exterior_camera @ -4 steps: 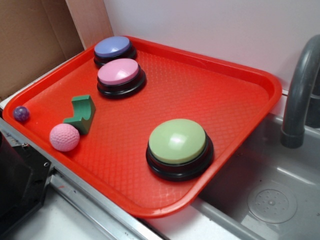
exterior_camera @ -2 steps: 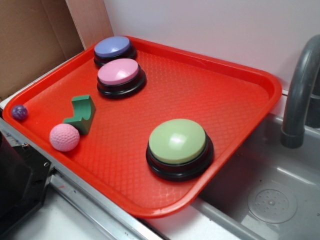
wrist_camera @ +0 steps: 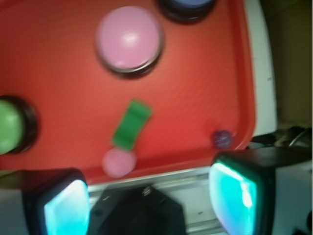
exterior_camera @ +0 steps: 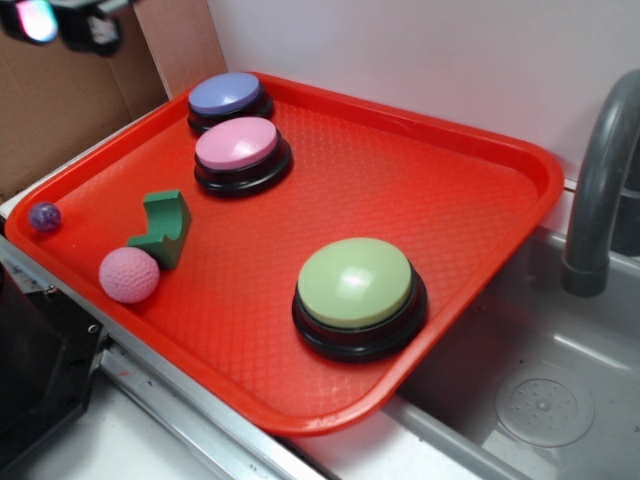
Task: Push the pink button.
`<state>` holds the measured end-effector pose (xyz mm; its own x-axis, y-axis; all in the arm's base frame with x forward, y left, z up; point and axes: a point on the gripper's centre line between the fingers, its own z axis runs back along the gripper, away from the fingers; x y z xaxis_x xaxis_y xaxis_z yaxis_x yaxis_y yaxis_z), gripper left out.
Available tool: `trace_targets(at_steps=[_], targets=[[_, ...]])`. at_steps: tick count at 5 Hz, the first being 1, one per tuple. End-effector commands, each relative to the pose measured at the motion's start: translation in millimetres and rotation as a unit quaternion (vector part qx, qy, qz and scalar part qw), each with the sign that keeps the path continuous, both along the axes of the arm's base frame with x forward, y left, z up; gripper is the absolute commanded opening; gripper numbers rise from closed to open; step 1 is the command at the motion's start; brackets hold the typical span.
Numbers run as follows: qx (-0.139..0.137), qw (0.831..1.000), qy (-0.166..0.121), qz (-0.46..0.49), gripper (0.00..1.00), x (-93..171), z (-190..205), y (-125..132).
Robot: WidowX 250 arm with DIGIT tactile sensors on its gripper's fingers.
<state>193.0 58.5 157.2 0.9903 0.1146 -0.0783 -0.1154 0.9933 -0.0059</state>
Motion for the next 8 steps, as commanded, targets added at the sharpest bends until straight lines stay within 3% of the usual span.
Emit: trace_targets(at_steps=[1,2,3,4,5,7,8], targets=[[0.054,0.995,-0.078,-0.016,1.0,100.4,-34.8,24.6],[0.058,0.996,-0.071,-0.018,1.0,102.6,-50.9,-3.7],[0.027,0.997,-0.062,0.02,1.0,83.4,-74.9,-17.6],[0.014,0.997,-0.061,0.042,1.0,69.4,-88.4,-28.0],[0.055,0.997,-0.044,0.032,1.0,69.8,-95.6,-20.2],[0.071,0.997,-0.034,0.025,1.0,75.8,-93.9,16.4],[0.073,0.997,-0.033,0.022,1.0,76.7,-90.5,14.1]])
